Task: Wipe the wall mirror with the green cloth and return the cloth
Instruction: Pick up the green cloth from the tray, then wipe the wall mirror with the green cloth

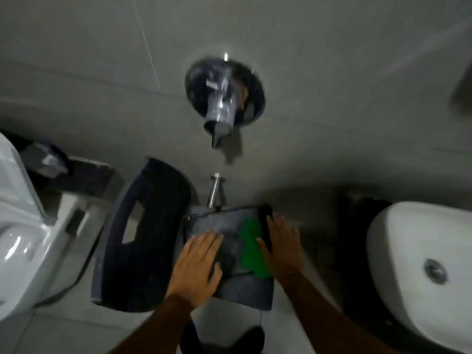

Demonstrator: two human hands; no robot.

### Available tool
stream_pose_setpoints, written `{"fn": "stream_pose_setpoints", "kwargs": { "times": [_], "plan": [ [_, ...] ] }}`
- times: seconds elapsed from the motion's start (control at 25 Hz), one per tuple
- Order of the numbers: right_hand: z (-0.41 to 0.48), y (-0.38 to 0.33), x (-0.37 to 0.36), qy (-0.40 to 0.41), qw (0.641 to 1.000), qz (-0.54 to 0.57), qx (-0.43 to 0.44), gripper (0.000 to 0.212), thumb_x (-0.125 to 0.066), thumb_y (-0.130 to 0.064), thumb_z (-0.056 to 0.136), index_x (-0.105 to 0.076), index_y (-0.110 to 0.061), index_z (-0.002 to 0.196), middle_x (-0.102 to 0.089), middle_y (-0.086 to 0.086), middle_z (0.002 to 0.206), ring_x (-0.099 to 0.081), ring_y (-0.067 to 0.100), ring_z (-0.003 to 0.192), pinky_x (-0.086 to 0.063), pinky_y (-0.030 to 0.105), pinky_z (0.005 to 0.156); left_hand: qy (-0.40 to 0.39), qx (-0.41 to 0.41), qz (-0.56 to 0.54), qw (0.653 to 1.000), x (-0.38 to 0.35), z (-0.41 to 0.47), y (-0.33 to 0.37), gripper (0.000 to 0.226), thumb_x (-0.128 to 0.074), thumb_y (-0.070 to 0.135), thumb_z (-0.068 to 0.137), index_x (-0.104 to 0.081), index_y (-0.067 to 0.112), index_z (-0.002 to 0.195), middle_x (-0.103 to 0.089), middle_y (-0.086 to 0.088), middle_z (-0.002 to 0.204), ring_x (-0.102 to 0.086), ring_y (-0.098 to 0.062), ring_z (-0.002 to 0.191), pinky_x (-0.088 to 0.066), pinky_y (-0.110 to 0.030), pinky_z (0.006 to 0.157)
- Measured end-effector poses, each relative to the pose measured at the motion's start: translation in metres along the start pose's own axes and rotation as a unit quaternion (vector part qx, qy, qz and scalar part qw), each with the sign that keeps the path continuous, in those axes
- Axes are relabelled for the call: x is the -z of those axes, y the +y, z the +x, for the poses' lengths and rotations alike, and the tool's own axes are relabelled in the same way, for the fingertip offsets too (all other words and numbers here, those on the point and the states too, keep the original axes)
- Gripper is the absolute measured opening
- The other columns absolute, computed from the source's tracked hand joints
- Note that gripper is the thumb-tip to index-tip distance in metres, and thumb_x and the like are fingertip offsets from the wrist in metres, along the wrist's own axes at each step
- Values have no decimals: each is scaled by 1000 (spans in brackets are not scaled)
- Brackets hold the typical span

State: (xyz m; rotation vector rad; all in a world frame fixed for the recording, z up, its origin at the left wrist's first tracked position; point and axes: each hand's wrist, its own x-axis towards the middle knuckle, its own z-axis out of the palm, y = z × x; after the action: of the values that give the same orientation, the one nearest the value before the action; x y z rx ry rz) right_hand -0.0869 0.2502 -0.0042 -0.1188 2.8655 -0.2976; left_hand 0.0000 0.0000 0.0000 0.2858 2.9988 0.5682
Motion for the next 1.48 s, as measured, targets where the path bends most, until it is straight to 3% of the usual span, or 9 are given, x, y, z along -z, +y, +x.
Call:
{"fn": "stream_pose_setpoints", "kwargs": {
  "times": [0.16,0.44,0.64,0.88,1.0,1.12,1.28,1.36,1.48],
  "plan": [
    [20,29,-129,-159,987,-29,-19,80,-36,-58,112,-1,-20,173,3,3,182,3,24,170,-6,53,137,-69,81,-23,994,-110,-39,-48,73,-51,41,101,-46,12,169,-45,-9,174,-41,-27,162,-22,-50,135],
    [74,56,-244,-122,992,-15,10,83,-40,-54,111,-1,-14,173,5,9,182,1,27,170,-7,46,138,-112,91,-51,988,-207,-50,-67,73,-59,37,100,-44,13,168,-47,-9,172,-39,-27,162,-28,-54,135],
    [79,59,-254,-99,993,71,11,61,-39,-16,116,-14,-8,171,-7,12,181,-7,28,169,-7,42,138,-140,81,-44,986,-214,-38,-58,74,-56,38,103,-38,16,172,-40,-6,178,-32,-26,167,-28,-58,134],
    [46,42,-156,-55,972,226,9,61,-42,1,111,-21,-2,169,-17,17,178,-17,31,167,-16,44,138,-176,105,26,979,-133,4,-11,82,-36,49,112,2,21,179,6,-2,187,10,-22,172,5,-47,140],
    [36,20,-69,-16,979,200,28,62,-38,-3,113,-15,-6,170,-8,6,179,-13,29,168,1,26,136,-129,78,34,988,-45,52,33,82,-34,49,112,8,23,178,15,-1,186,17,-21,171,10,-45,139],
    [20,-4,35,128,960,245,41,54,-47,7,108,-34,7,161,-24,13,171,-27,41,163,7,6,126,-41,30,36,998,68,92,81,80,-38,45,111,-3,20,179,9,-1,186,11,-22,172,8,-43,138],
    [15,-27,162,308,896,318,24,48,-57,13,101,-53,11,149,-48,15,158,-47,49,150,-12,1,123,124,-54,92,987,197,138,135,81,-70,36,90,-51,13,166,-44,-6,175,-42,-26,162,-20,-45,127],
    [11,-39,238,371,859,350,49,46,-52,2,103,-55,9,148,-51,19,157,-50,49,148,-22,7,123,165,-109,104,975,264,161,172,83,-71,32,84,-55,13,164,-49,-5,173,-47,-25,160,-23,-46,126],
    [-5,-53,344,483,777,396,78,50,-48,-9,101,-56,6,148,-52,11,157,-51,40,149,-40,39,124,270,-166,118,941,346,193,221,83,-58,29,85,-51,12,166,-45,-7,175,-43,-26,162,-20,-46,131]
  ]
}}
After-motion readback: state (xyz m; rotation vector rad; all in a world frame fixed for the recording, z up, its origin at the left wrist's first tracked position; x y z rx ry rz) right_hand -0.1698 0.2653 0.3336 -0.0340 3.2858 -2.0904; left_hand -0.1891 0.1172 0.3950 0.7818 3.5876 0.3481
